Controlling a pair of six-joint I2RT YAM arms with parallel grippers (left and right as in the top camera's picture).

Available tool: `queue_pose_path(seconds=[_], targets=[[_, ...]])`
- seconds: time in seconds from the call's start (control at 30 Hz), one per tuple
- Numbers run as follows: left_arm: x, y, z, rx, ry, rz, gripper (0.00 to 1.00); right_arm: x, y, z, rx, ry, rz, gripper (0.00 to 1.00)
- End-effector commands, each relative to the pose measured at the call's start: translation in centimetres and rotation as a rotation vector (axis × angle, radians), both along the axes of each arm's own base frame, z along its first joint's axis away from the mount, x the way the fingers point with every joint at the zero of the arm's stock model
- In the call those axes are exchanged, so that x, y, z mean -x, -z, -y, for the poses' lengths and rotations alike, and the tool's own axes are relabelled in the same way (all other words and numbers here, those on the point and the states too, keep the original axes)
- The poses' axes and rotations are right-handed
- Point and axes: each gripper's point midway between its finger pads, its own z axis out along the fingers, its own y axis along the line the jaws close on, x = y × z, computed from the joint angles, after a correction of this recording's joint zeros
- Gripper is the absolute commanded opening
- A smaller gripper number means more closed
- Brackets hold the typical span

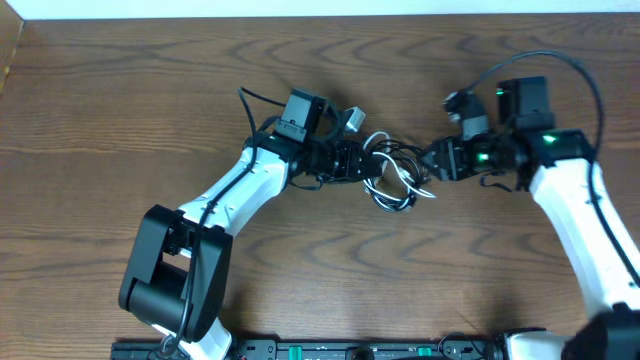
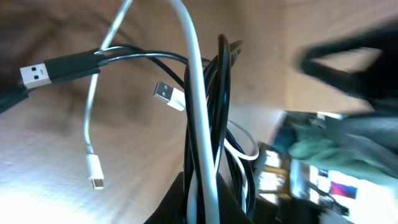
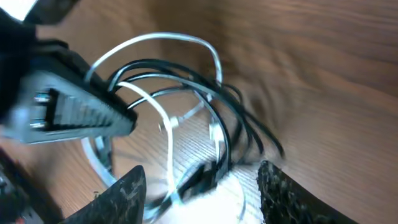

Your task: Untangle cables

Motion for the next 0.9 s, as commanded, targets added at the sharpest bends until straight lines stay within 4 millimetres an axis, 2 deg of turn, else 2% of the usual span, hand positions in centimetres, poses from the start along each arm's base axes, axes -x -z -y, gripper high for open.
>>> queue_pose_path(seconds=[0.0,0.1,0.27,0.43,0.5,0.53,0.57,0.7,0.77,0.87], targets=[[0.9,-2.8,0.1,0.16,0.071,-0.084,0.07,-0.7,1.8,-0.5,0.04,-0.051,-0.002,0.5],[1.0,-3.6,-0.3,0.207,0.076,-0.13,0.07,-1.4,3.0,-0.5,0.067,-0.049,-0.002,0.44],[1.7,-4.9,-0.3,0.274,0.113,-0.176,0.08,-2.9,4.4,-0.4,0.108,-0.037,0.021,0.45],[2.2,-5.4,-0.3,0.303,0.133,-0.204,0.08,-3.5,5.3,-0.6,0.113,-0.04,0.022,0.45],[2.3,-5.4,-0.3,0.302,0.133,-0.207,0.08,-3.7,5.9,0.0,0.141,-0.009,0.007,0.41],[2.3,-5.4,-0.3,0.304,0.133,-0.212,0.08,-3.9,6.3,0.5,0.166,0.026,-0.006,0.38],[2.4,-5.6,-0.3,0.31,0.136,-0.221,0.08,-4.5,7.4,2.9,0.265,0.18,-0.046,0.36],[2.4,-5.7,-0.4,0.318,0.141,-0.223,0.08,-4.3,9.1,9.2,0.5,0.573,-0.122,0.41],[2.4,-5.7,-0.4,0.318,0.14,-0.223,0.07,-3.8,9.8,10.7,0.556,0.653,-0.152,0.45],[2.3,-5.7,-0.5,0.318,0.137,-0.222,0.07,-3.0,11.2,11.5,0.576,0.696,-0.217,0.45]])
